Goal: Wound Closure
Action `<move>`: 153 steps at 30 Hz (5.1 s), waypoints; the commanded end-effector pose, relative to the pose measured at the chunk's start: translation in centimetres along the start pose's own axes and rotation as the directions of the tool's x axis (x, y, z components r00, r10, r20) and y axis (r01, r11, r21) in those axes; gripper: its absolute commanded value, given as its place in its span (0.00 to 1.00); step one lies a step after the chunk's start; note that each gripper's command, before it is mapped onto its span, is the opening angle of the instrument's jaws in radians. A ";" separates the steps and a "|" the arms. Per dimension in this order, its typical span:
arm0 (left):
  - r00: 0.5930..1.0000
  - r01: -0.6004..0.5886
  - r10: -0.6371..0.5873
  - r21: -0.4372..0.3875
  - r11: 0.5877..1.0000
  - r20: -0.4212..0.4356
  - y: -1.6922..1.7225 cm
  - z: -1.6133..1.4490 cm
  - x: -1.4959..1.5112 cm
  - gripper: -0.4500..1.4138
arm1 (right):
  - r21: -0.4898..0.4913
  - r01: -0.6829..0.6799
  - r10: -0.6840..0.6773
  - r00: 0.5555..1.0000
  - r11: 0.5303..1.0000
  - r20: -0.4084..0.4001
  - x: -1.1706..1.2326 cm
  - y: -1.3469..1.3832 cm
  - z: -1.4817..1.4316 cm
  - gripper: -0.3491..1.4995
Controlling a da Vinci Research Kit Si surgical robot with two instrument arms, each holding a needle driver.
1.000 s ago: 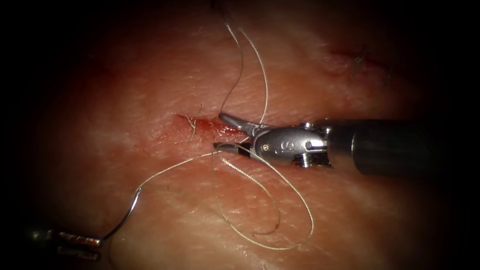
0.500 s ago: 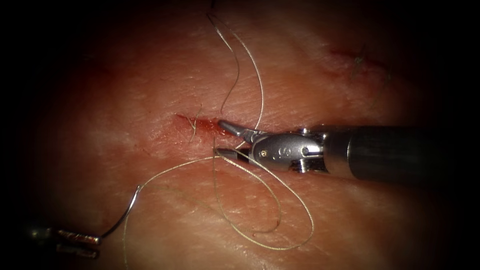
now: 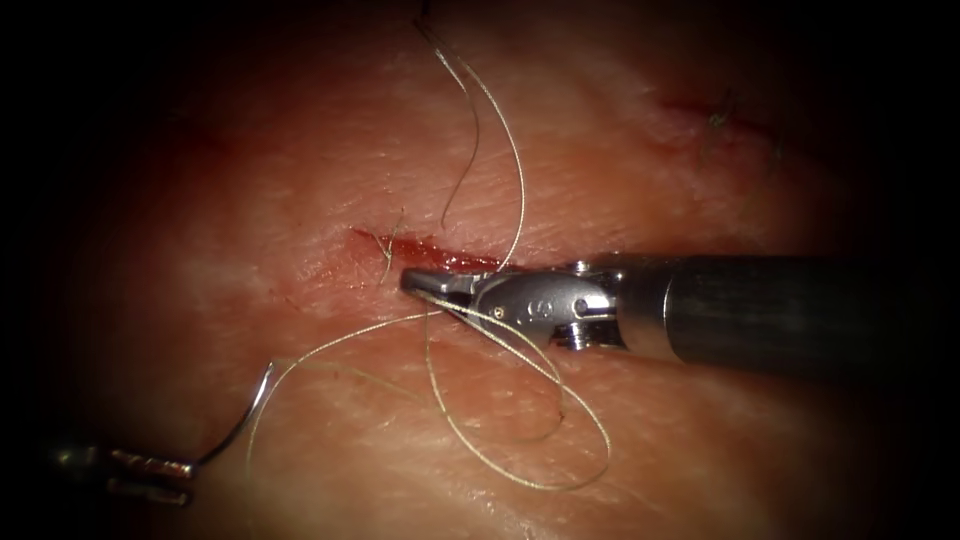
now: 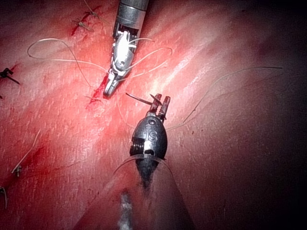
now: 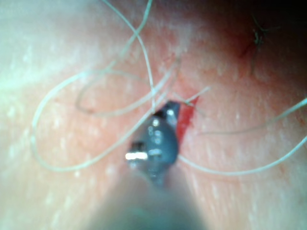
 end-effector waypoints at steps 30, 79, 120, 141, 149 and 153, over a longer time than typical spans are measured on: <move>0.997 0.026 -0.036 0.136 0.990 0.072 -0.25 -1.04 -0.47 0.00 | -0.083 -0.085 0.092 0.991 0.993 0.092 0.19 -1.55 -3.04 0.00; 0.998 0.039 -0.045 0.145 0.989 0.042 -0.33 -0.61 -0.43 0.00 | -0.118 -0.198 0.189 0.979 0.973 -0.080 0.33 0.74 -1.60 0.64; 0.998 0.025 -0.033 0.153 0.988 0.045 -0.31 -0.51 -0.58 0.00 | -0.054 -0.053 0.050 0.996 0.997 -0.068 -0.08 0.12 -0.01 0.55; 0.998 0.025 -0.032 0.151 0.988 0.045 -0.33 -0.52 -0.60 0.00 | -0.006 -0.042 0.042 0.998 0.999 -0.052 -0.10 -0.21 -0.94 0.00; 0.998 0.025 -0.032 0.151 0.988 0.045 -0.33 -0.52 -0.60 0.00 | -0.014 -0.055 0.054 0.998 0.998 -0.037 0.02 -0.70 -1.80 0.00; 0.998 0.025 -0.032 0.151 0.988 0.045 -0.33 -0.52 -0.60 0.00 | -0.016 -0.056 0.055 0.998 0.998 -0.028 0.09 -0.88 -2.22 0.00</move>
